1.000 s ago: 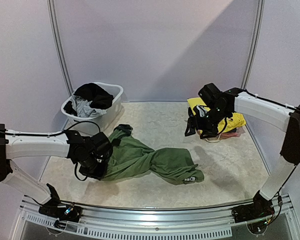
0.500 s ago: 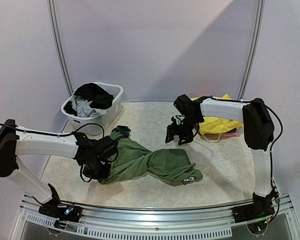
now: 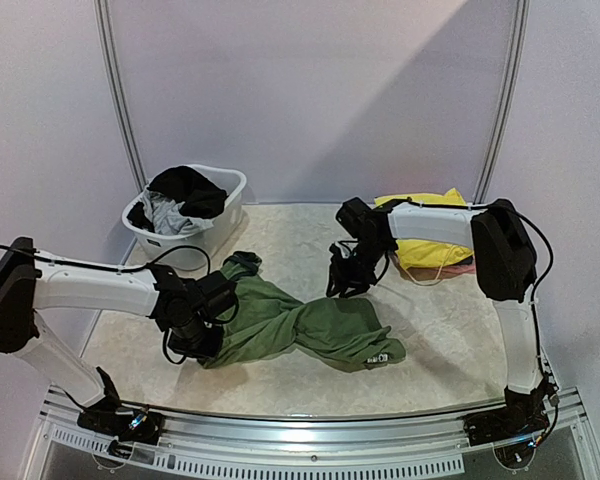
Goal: Fold and stack the mixed laundry pile
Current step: Adjust the crumpled tank top at the center of the board.
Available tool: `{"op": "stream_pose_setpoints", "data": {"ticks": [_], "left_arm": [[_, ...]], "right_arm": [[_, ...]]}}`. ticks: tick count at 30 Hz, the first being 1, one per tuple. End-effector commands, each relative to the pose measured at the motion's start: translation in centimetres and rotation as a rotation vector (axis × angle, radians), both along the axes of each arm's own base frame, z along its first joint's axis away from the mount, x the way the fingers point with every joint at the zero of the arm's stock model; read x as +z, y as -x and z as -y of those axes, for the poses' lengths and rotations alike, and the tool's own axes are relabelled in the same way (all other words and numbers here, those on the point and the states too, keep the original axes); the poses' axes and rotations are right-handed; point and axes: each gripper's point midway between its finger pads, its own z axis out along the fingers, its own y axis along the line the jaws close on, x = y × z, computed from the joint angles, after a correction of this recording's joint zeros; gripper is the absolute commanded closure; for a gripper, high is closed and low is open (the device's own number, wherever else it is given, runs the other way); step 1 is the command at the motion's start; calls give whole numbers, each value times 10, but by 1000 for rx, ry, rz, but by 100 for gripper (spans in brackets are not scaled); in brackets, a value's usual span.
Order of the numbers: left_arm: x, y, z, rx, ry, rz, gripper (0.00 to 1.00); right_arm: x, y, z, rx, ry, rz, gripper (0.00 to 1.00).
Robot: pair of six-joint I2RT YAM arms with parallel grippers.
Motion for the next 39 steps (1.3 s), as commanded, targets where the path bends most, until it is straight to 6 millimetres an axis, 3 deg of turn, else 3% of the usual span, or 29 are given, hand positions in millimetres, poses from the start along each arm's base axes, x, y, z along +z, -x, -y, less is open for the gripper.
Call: {"op": "stream_pose_setpoints", "data": {"ticks": [1,7,10,14,20,23,27,28,30,31,32,33,35,36,37,38,39], "left_arm": [[1,-8,13,-18,11,25,100],[7,-15,21,-33,27,42,100],[16,-21,27,-41,36,61,100],[42,-38,41,-54,66,114,100],[96,-78,68,-60,141,230,100],[136,-105,78,-56,192,302,100],[202,-129,80,-87,216,424,100],[216,-129,81,-102,229,452,100],[233,-123,79,-128,245,489,100],[234,-118,78,-144,246,495,100],[229,-111,77,-163,244,488,100],[218,-103,76,-180,234,470,100],[183,-81,75,-222,204,402,100],[163,-70,76,-238,191,365,100],[136,-57,75,-256,164,313,100],[118,-46,77,-269,155,279,100],[104,-37,81,-281,148,253,100]], "right_arm": [[-19,21,-3,41,23,-66,74],[-2,17,-4,43,19,-33,100],[16,8,-4,43,17,12,100],[58,-17,2,33,16,114,100],[139,-67,26,-44,-46,261,100],[176,-81,38,-64,-70,322,100],[216,-84,61,-84,-57,416,100],[233,-79,69,-88,-53,458,100],[244,-69,84,-81,-17,505,100],[225,-60,94,-76,30,480,100],[228,-46,106,-82,40,501,100],[217,-31,117,-86,58,491,100],[194,4,135,-105,58,466,100],[172,22,140,-114,52,424,100],[158,41,145,-123,41,398,94],[137,60,151,-126,54,354,87],[129,77,158,-146,50,332,77]]}}
